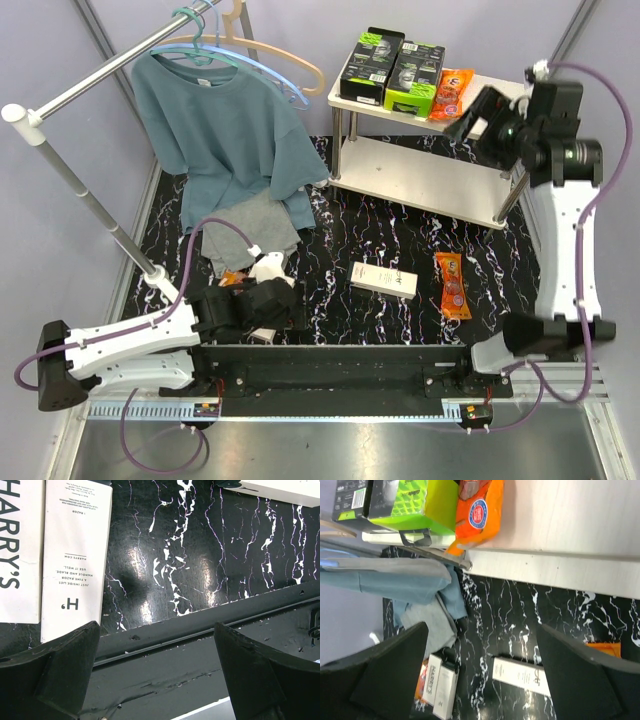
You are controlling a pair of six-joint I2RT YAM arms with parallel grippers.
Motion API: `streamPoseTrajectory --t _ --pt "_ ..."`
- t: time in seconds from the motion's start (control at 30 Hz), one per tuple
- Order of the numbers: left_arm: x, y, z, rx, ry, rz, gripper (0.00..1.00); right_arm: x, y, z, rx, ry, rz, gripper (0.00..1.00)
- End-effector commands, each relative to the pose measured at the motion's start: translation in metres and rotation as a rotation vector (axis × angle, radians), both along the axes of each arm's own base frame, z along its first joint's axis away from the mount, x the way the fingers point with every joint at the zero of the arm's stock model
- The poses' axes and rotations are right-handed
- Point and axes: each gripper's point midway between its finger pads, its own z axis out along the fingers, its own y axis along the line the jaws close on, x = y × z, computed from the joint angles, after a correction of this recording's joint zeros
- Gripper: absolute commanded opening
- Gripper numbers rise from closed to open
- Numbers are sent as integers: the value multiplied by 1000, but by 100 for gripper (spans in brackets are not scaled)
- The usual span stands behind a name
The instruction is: Place and organize the shaving razors onto the shelf
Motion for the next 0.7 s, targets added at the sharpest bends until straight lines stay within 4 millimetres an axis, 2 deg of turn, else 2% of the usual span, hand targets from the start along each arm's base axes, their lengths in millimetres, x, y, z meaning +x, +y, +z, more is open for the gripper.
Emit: streamPoseTrajectory --t 0.0,0.03,0.07,0.13,0.17,0.23,0.27,0.33,0.37,0.43,0.47,0.53,0.67 --pt "4 -14 16 -74 -20 -4 99 -44 -8 -12 -40 -19 -42 100" --pt "4 -14 17 -80 -19 -3 99 -52 -9 -22 -36 3 -54 100" --pt "4 -14 18 -83 -22 -2 99 -67 -10 -40 -38 42 -65 100" --pt "3 -14 20 -92 -23 -4 99 -88 -10 -53 -24 62 -83 100" --pt "3 -14 19 -92 -22 -5 99 -94 -10 -81 -20 129 -86 100" --pt "3 -13 20 -97 -23 -6 99 -110 -9 -97 -5 158 -97 100" --pt "3 -13 19 -97 -22 -3 99 -118 -9 -123 -6 222 -102 100" --pt "2 -12 19 -103 -21 2 99 -132 -8 -138 7 251 -115 100" --pt "2 -12 20 -105 -20 1 99 -140 -9 -159 5 300 -119 100" --pt "2 -12 20 -111 -19 3 99 -154 -12 -173 -6 328 -140 100" --pt "1 -12 20 -109 -19 2 99 -162 -13 -190 -12 373 -145 100" --pt "2 -13 20 -112 -19 3 99 -175 -15 -210 -21 421 -157 100" --pt "1 -15 19 -114 -16 -3 99 -188 -12 -235 -6 504 -162 100"
